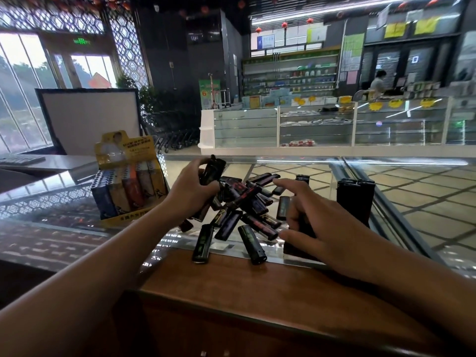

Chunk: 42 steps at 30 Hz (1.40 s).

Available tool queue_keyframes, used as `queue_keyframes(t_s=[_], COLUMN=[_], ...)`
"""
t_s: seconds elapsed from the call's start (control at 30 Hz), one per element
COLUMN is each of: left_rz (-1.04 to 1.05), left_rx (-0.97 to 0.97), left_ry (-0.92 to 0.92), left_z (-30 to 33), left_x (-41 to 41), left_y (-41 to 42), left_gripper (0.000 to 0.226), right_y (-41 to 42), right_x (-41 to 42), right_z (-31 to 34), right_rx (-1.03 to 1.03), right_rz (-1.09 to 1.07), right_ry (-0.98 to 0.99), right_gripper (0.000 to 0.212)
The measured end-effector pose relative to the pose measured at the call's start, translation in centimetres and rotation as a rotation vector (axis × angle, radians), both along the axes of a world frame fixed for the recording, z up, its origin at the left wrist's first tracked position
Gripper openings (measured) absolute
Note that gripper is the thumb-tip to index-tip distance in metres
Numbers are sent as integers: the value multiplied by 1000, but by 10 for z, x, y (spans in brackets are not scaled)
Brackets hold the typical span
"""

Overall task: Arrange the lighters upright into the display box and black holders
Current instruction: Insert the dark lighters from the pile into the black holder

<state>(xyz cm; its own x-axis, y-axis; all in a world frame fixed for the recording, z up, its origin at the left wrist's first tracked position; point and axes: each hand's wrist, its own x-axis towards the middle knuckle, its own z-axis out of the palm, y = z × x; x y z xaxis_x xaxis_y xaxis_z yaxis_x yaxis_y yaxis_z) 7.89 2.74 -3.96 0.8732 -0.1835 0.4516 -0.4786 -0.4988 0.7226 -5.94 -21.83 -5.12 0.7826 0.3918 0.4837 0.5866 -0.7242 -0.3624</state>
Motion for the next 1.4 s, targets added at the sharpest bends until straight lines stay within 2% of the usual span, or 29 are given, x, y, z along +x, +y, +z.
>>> queue_keyframes(t_s=[0.2, 0.27, 0.37, 0.5, 0.63, 0.8, 0.9, 1.0, 1.2, 1.3, 1.4], left_rz=[-217, -305, -442, -565, -617, -625, -677, -726, -843, -811, -836], left_rx=[-293, -375, -418, -323, -276, -309, -325, -347, -201, -267, -424], left_ry=[5, 17, 10, -33, -22, 241, 307, 360, 396, 419, 499], left_z=[23, 30, 37, 31, 22, 16, 17, 19, 16, 15, 18], left_x=[-29, -40, -55, -73, -79, -76, -74, -73, -81, -79, -78], left_y=[-26, -45, -76, -108, -117, -116, -114, -112, -112, -110, -106], left_gripper=[54, 53, 50, 54, 53, 46, 43, 47, 33, 18, 11], right_y=[-9, -13, -20, -29, -31, -26, -24, -23, -33, -37, -39], right_x=[3, 6, 8, 8, 9, 16, 18, 20, 23, 21, 21], right_z=[25, 37, 53, 60, 51, 42, 39, 39, 45, 46, 44], right_rx=[139, 256, 477, 673, 689, 808, 903, 998, 1164, 1157, 1158], right_rz=[-76, -90, -114, -126, -151, -188, -123, -109, -114, -82, -75], right_ry=[-84, -94, -73, -20, 39, 113, 141, 102, 6, -7, 12], right_gripper=[31, 25, 25, 20, 11, 14, 12, 10, 10, 15, 20])
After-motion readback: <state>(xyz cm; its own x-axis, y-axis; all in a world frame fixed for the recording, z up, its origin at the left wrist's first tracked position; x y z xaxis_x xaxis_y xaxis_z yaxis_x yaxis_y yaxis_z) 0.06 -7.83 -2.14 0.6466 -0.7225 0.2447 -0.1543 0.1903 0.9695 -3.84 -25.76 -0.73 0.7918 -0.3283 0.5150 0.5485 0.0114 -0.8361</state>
